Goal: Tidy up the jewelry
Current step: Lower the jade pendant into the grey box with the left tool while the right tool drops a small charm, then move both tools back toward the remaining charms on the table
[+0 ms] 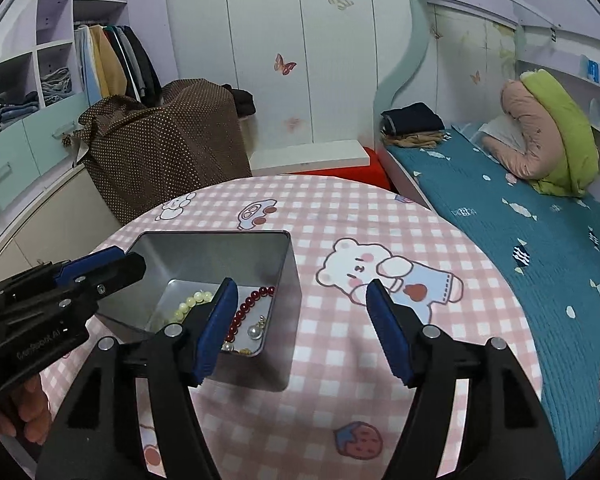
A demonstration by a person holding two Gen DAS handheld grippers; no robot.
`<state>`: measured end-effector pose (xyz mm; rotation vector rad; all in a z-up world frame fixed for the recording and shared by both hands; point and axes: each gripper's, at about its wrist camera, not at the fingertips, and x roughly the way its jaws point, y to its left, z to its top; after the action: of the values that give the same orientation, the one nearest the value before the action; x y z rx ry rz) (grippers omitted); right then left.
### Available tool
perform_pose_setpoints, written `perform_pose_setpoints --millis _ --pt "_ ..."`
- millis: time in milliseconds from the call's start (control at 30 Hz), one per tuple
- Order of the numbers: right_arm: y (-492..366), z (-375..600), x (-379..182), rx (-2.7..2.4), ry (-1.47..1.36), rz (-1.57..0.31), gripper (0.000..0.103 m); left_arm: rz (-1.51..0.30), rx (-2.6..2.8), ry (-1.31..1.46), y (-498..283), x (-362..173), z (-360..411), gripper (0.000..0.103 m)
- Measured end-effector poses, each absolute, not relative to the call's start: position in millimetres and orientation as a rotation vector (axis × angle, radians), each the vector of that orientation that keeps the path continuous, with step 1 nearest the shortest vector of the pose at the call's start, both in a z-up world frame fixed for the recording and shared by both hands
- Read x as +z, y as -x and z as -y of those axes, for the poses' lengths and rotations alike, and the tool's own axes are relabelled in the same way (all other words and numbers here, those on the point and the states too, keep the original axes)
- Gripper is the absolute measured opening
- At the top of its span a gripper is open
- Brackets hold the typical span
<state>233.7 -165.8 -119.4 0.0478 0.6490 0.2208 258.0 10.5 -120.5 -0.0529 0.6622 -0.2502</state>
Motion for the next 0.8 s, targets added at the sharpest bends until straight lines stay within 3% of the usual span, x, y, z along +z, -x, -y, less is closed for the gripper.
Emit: perform_pose_setpoints --millis 333,467,567,633,700,800 --pt "-222.2 169.4 -111.9 0.215 -0.047 -0.634 0.065 -0.675 -0.245 0.047 -248.2 -120.0 -8.2 0.04" --pt "-216.1 171.9 -108.4 0.207 -0.043 -0.629 0.07 -0.677 -0.242 0.044 -241.5 -119.1 -8.2 0.04" --pt "-208.5 173.1 -103.5 0.193 -0.044 -0.614 0.084 -0.675 -0.228 0.043 -234.9 -117.3 -10.6 0.05" --pt "-201.8 173.1 -99.9 0.191 -0.038 -0.598 0.087 -0.674 -0.218 0.045 -228.8 -116.3 -13.4 0.054" --pt "-195.2 172.4 -96.7 0.188 -0.031 -0.588 0.088 -0.668 -0.2 0.044 -223.3 -114.0 -15.8 0.067" --pt "-183.6 175.9 -90.1 0.166 -0.053 -0.558 0.089 -0.661 -0.181 0.049 -214.5 -110.3 -21.3 0.068"
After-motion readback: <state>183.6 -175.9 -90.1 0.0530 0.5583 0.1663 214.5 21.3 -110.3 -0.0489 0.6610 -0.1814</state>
